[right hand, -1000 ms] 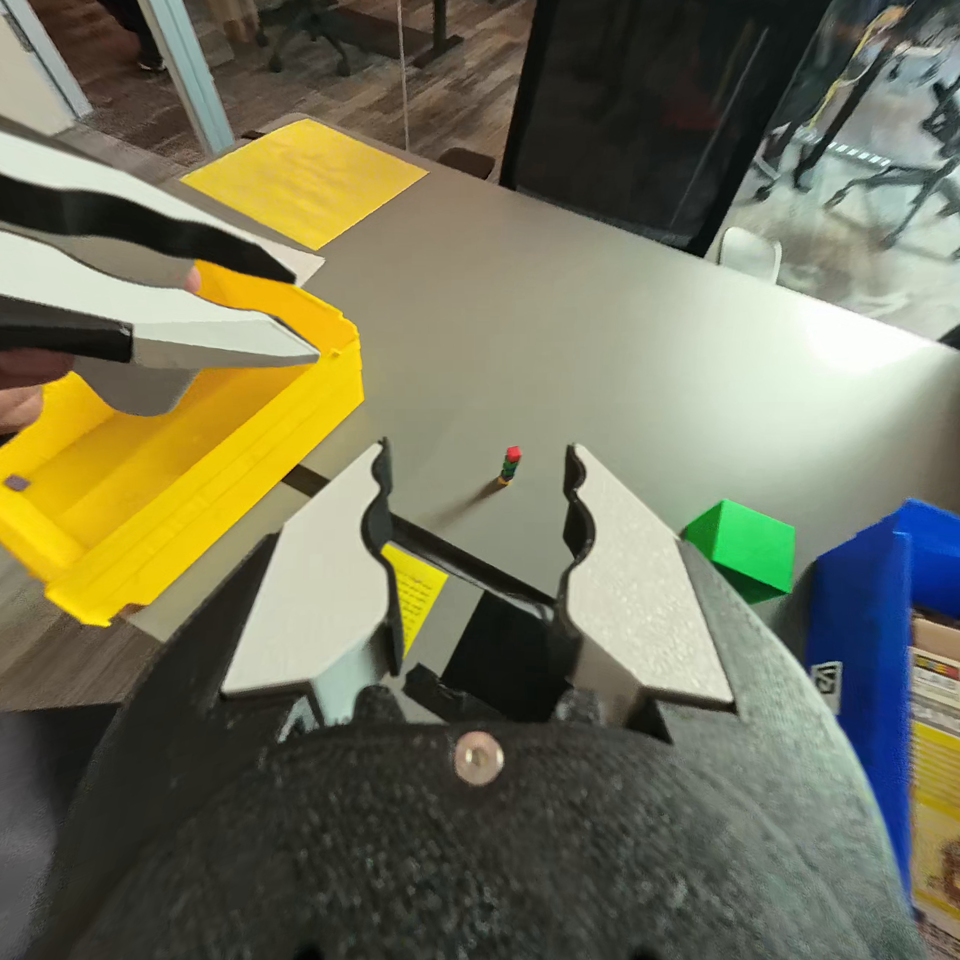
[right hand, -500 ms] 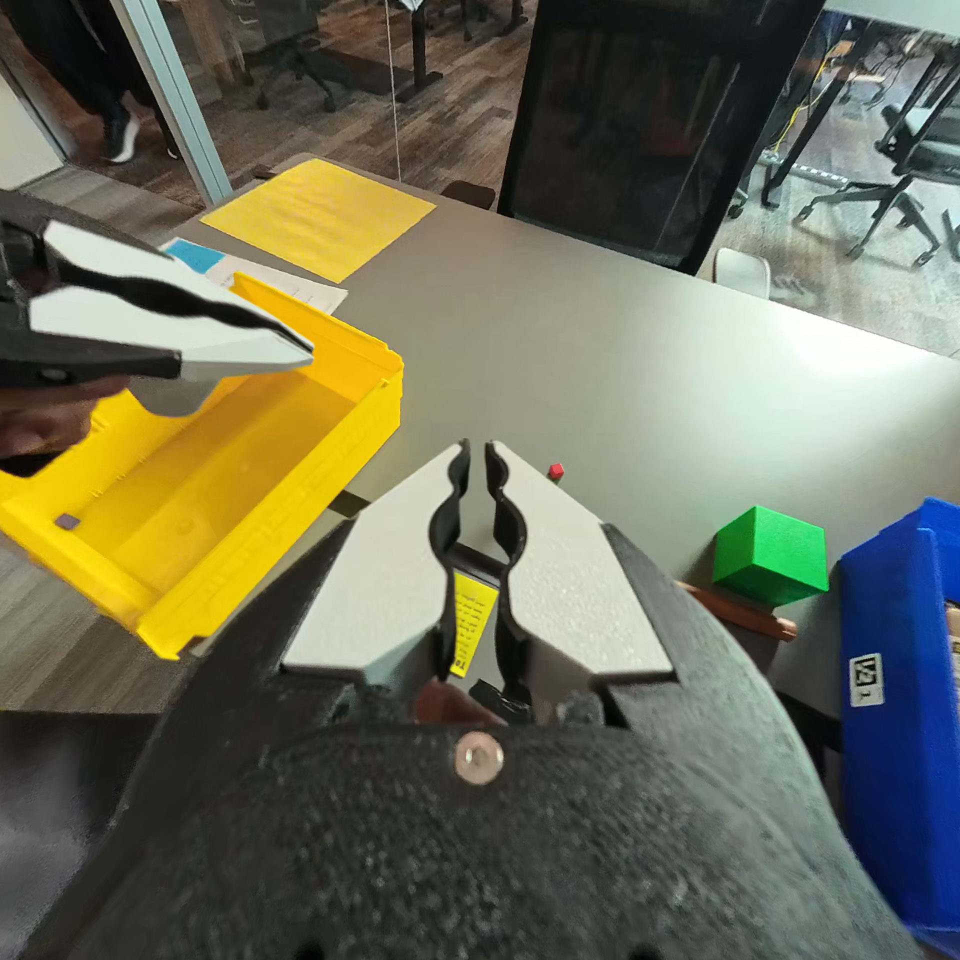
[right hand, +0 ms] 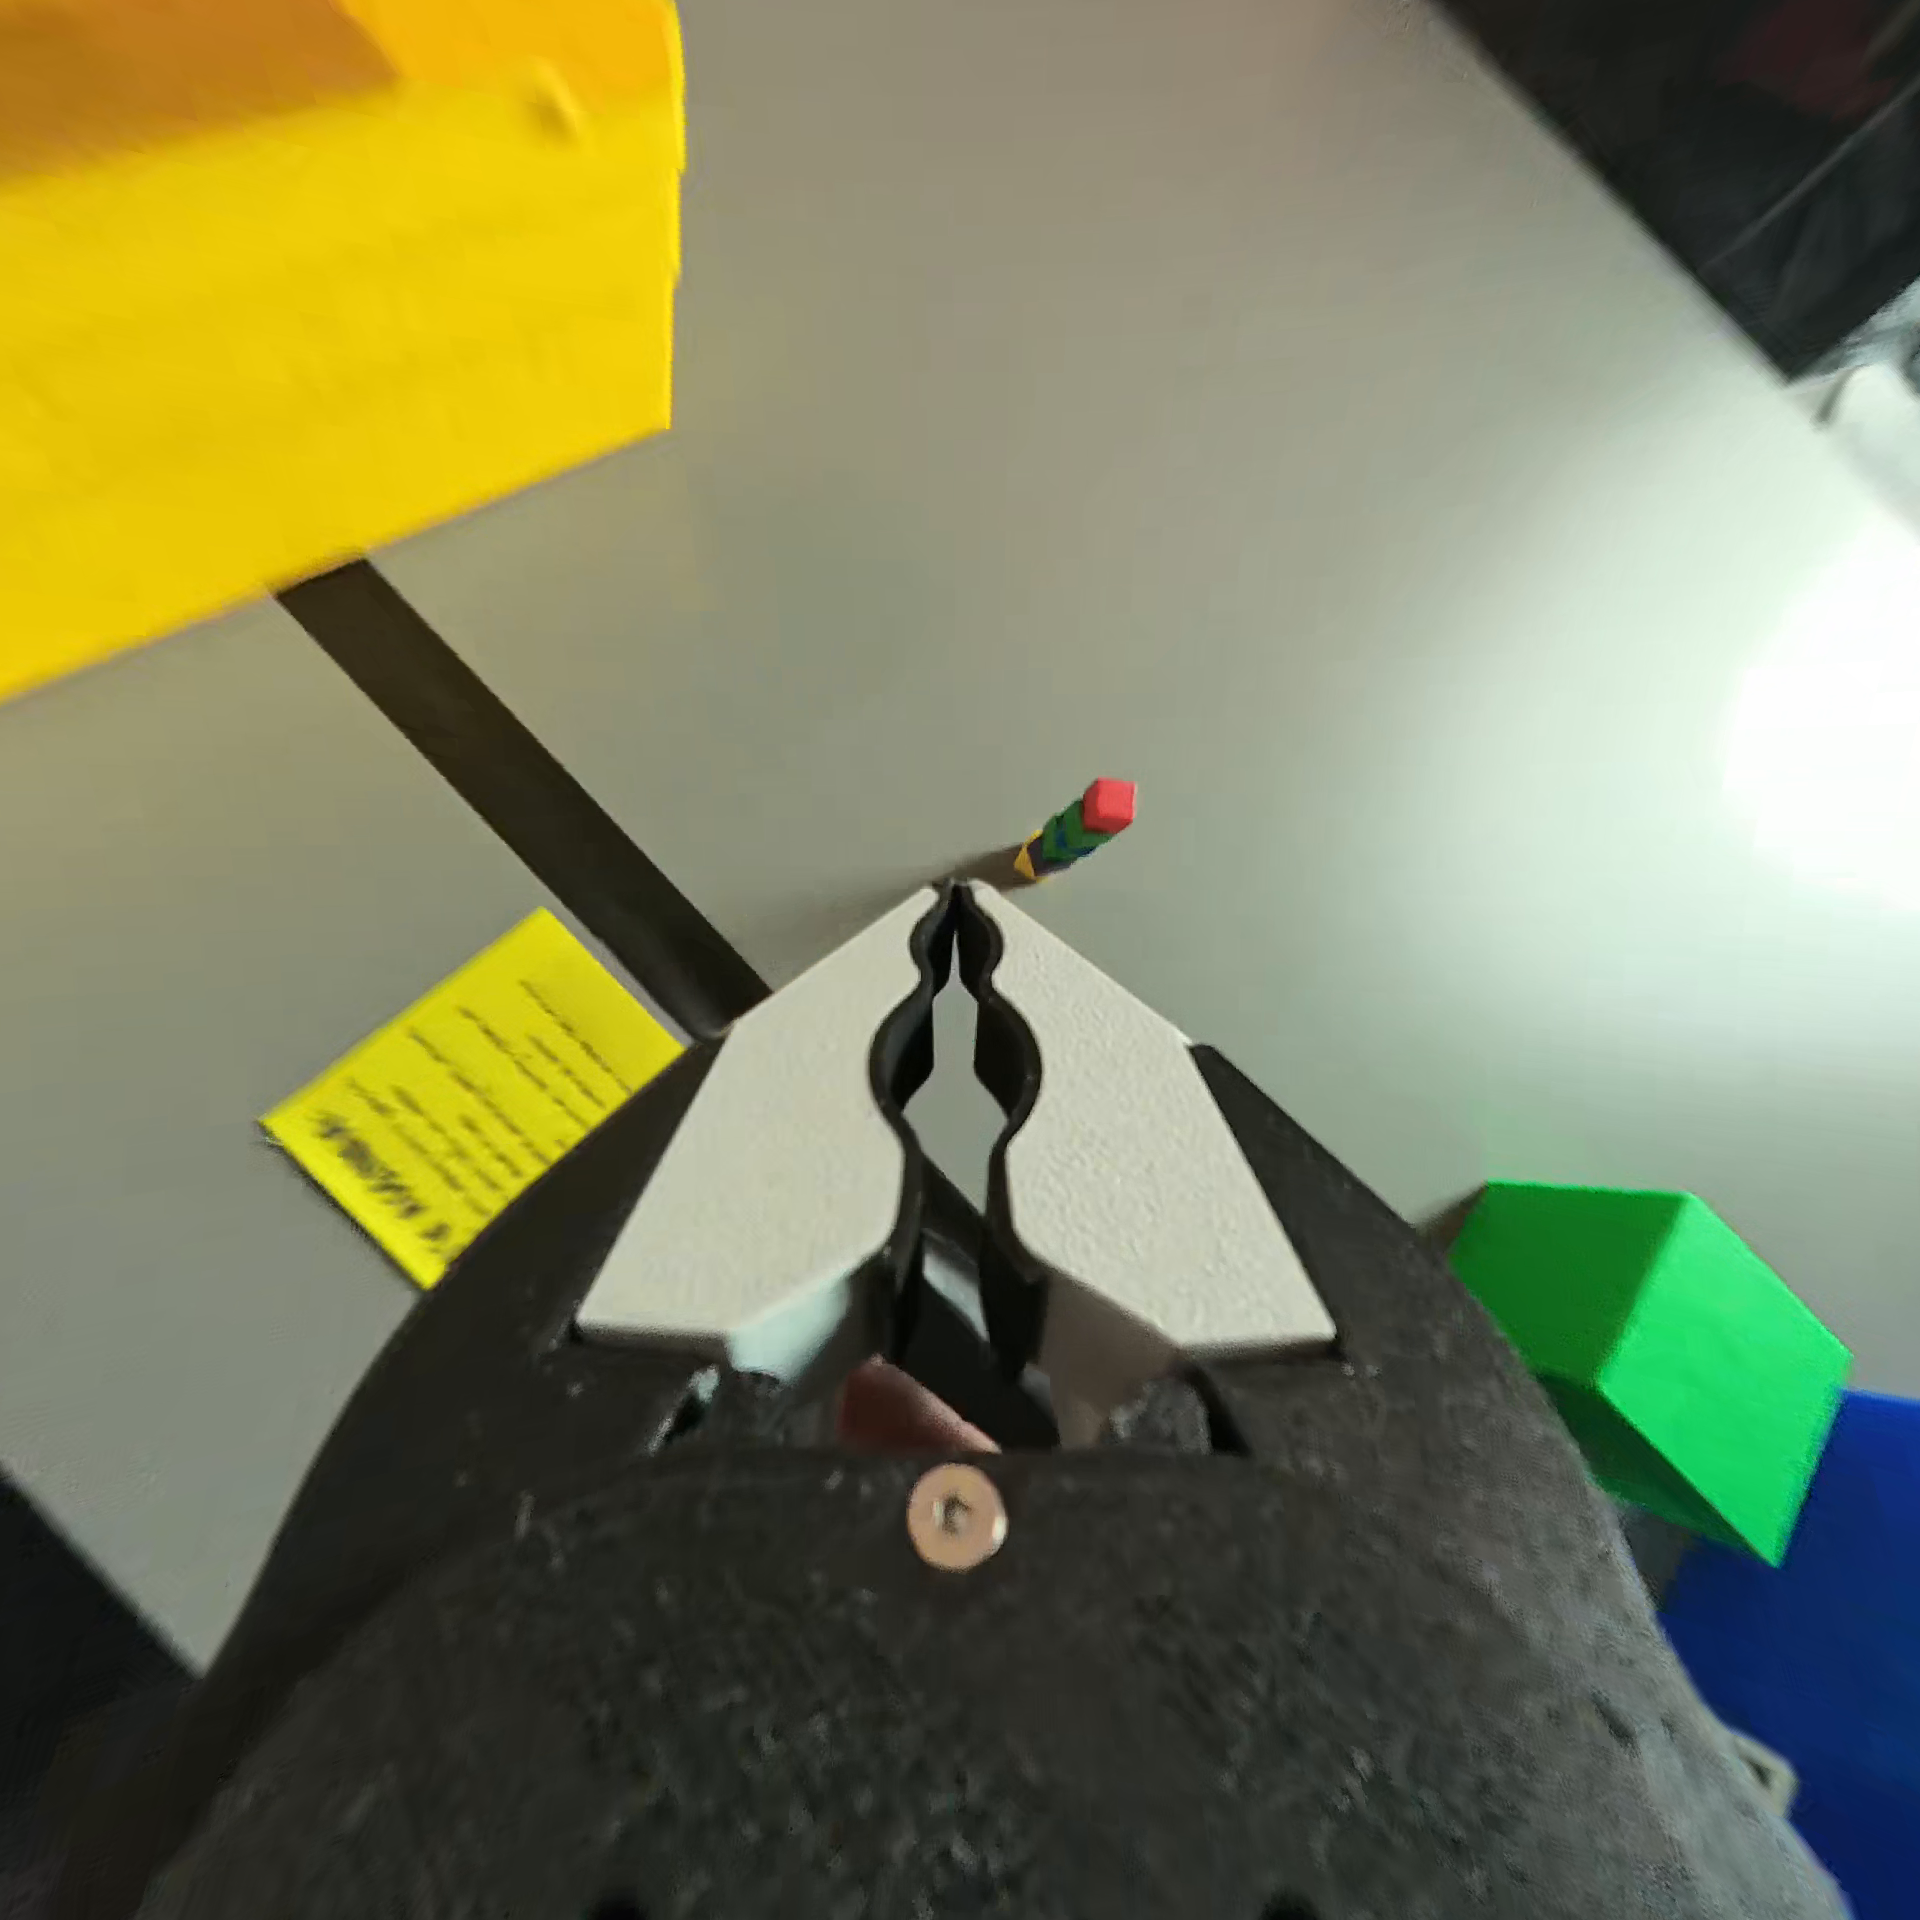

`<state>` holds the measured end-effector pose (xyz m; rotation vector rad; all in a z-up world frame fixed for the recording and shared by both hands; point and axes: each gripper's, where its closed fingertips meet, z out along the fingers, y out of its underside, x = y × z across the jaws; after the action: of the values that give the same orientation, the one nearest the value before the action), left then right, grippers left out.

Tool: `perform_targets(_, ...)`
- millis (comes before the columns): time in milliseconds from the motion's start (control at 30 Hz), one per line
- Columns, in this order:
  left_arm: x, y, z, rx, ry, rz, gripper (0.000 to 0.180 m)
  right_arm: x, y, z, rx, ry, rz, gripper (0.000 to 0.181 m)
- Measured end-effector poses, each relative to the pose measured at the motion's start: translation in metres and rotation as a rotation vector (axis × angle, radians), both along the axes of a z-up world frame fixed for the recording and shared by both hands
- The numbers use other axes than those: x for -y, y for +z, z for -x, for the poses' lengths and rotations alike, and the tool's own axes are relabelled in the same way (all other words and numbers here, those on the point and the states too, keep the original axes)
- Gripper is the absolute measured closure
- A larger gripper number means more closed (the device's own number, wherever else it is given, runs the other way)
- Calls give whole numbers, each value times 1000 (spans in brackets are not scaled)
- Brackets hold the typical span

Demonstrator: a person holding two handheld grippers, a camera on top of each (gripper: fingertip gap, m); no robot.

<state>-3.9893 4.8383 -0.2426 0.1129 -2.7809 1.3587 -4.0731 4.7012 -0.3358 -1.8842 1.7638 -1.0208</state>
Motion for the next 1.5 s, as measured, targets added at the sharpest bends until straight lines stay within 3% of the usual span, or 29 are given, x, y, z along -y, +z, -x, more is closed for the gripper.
perform_targets(100,3,-13,3,-9,68,-63,180,17,-46,-4,-71,98,-17,181)
perform_targets(300,13,-26,-1,-73,260,-129,180,19,-68,-22,-73,280,-38,181)
perform_targets(533,6,-23,-29,-46,455,-154,180,67,-64,-41,-66,245,4,181)
perform_targets(800,-79,-15,-99,18,758,-211,180,61,-42,-13,-40,256,-108,181)
perform_targets(900,-117,-36,-104,-1,778,-330,180,48,-40,4,-42,243,-159,181)
perform_targets(1000,-149,-76,-88,-50,685,-543,179,31,-42,16,-50,212,-231,181)
perform_targets(1233,-186,-139,-59,-127,401,-873,155,-7,-41,17,-60,149,-315,181)
perform_targets(1300,-174,-141,-61,-136,330,-850,154,-19,-30,12,-57,152,-291,181)
perform_targets(1500,-133,-67,-116,-181,295,-418,158,-111,80,-58,179,293,-326,170)
